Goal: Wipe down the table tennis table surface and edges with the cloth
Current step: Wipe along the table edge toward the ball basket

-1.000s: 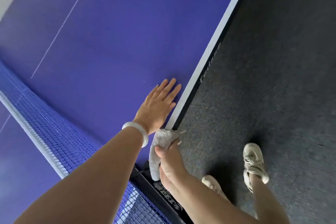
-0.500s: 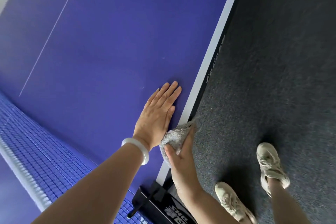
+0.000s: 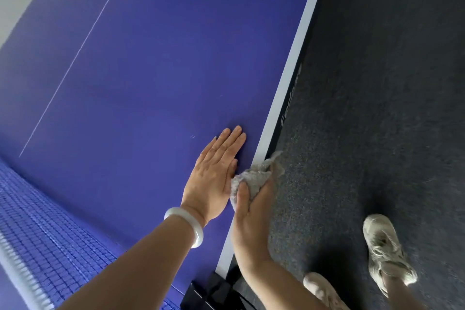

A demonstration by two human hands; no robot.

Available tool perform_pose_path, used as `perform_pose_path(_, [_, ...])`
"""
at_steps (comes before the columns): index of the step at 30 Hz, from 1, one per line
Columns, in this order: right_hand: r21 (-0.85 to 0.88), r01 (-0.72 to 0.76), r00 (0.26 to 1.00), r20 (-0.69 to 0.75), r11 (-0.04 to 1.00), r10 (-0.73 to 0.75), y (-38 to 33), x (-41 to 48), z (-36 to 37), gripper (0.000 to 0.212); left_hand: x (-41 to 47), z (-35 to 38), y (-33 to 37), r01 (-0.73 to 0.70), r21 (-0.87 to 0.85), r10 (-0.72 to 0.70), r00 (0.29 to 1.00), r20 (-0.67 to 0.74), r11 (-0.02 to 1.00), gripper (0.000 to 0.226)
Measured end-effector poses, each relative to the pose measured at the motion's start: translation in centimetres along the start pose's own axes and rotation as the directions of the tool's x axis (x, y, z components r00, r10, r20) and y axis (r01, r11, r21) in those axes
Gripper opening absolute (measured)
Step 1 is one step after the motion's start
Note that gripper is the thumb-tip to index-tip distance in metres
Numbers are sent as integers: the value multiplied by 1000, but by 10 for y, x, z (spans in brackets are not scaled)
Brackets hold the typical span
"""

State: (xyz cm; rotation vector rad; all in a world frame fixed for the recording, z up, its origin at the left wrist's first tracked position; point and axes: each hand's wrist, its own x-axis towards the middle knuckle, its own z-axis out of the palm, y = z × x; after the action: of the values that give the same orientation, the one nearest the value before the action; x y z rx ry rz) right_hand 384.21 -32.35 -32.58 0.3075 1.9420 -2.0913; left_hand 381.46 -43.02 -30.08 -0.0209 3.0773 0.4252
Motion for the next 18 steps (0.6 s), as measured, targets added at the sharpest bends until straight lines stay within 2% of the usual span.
perform_pose_path(4, [2,-44,997,59,999,44,9,5,0,72,2,-1,-1,-1,0,1,1000,8,1000,51])
perform_pose_path(8, [26,-67,997,-41,997,68,-19,89,2,53,5,-4,1,-25,-4,25,1000,4,1000,50])
perform_pose_path(11, [70,-119,993,-18,991,120,-27,116,-2,57,5,-5,2,-22,7,22,1000,16,1000,50])
perform_pose_path(15, [56,-93,995,29,994,92,-13,49,-8,62,4,-5,1,-2,-9,2,1000,23,1000,50])
perform_pose_path(18, [-16,-247,962,112,969,247,3,-41,-12,72,6,-4,1,9,0,-9,1000,22,1000,50])
